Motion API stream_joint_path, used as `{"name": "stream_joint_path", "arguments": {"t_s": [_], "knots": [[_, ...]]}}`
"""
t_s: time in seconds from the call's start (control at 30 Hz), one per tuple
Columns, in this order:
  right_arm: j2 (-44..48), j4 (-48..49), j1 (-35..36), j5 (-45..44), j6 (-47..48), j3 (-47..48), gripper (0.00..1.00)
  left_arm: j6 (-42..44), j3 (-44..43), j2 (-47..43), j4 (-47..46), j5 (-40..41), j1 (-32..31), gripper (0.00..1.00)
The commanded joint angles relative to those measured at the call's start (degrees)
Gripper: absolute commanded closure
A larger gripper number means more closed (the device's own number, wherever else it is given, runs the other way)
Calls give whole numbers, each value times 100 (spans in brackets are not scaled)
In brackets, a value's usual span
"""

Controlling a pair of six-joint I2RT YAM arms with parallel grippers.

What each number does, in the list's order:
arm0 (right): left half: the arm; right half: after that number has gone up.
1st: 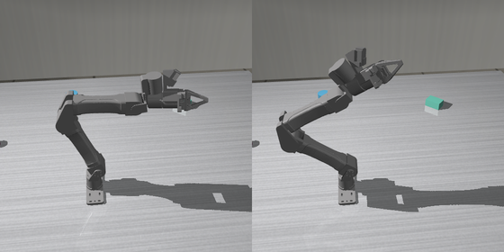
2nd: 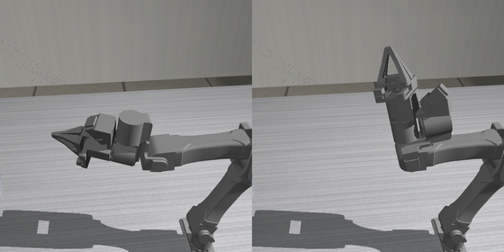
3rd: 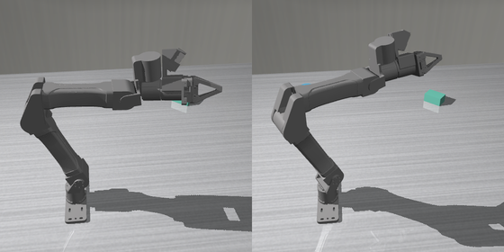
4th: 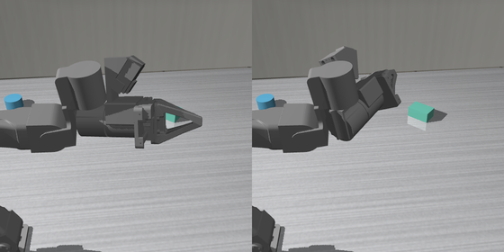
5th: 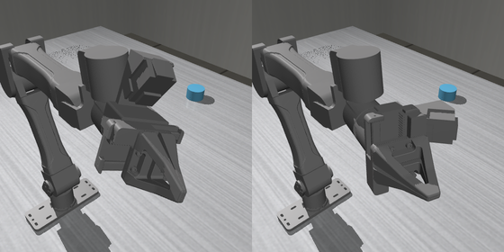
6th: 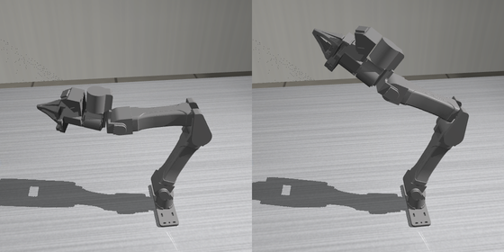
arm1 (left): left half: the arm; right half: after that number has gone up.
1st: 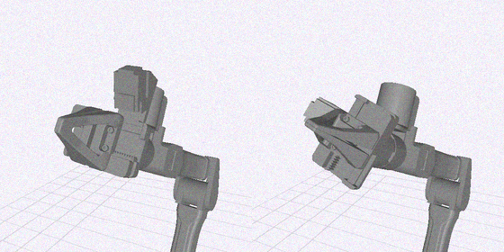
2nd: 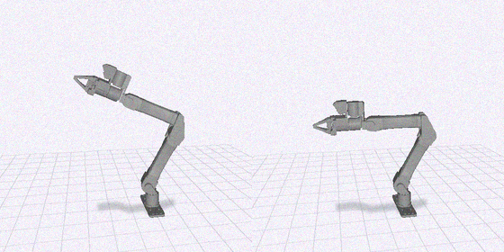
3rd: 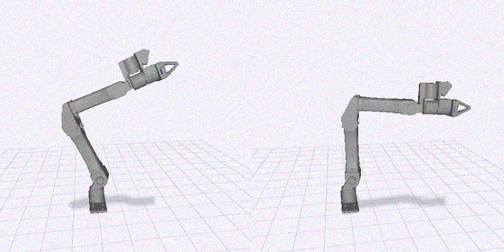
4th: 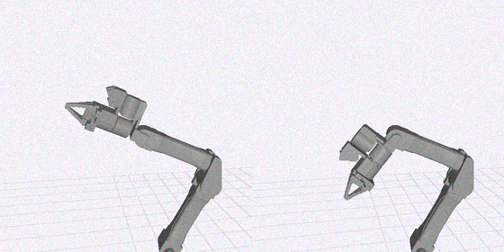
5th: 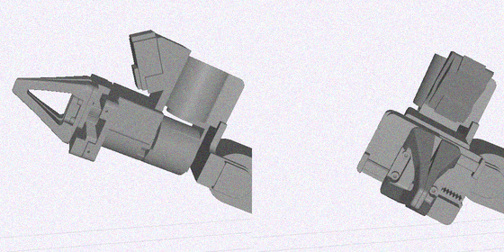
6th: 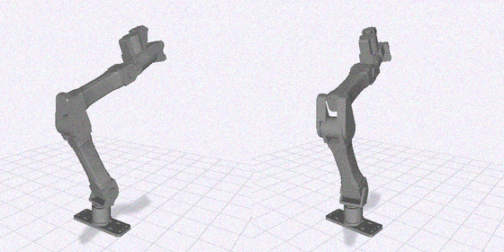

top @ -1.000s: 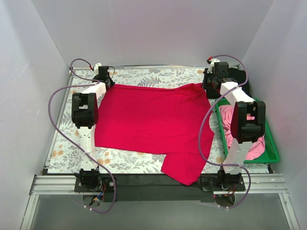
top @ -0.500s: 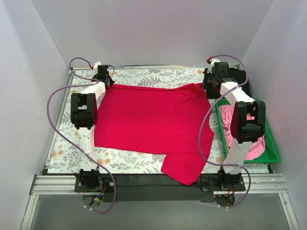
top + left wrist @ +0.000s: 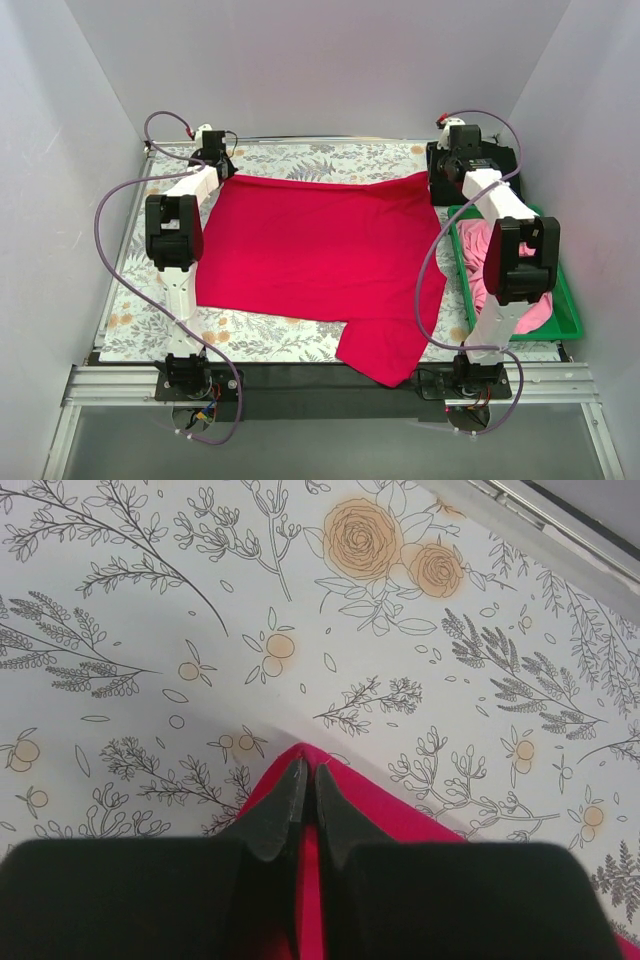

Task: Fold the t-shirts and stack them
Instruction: Fold the tshirt

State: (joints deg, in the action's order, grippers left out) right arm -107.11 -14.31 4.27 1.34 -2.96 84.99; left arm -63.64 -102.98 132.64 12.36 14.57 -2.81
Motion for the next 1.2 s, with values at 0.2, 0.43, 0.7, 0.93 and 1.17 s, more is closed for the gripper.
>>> {"name": "stream_joint_path", "arguments": {"t_s": [0.2,0.43,0.7,0.93,1.17], "knots": [[682,-476,30,-477,-81,194,99,256,-688,-608,917,152,8,100],[990,-889,30,-416,-477,27,99,-148,-820,-862,1610,2,8,100],[1412,-1531,38,-328,-1031,-342,99,-351,-847,-1152,2174,81,26,100],[1737,-1997,39,-170,-1286,-642,99,-553,-539,-1363,2481,-6,61,100],[1939,-2419,30,50,-1347,-616,99,-632,-355,-1618,2666,-86,70,100]]}}
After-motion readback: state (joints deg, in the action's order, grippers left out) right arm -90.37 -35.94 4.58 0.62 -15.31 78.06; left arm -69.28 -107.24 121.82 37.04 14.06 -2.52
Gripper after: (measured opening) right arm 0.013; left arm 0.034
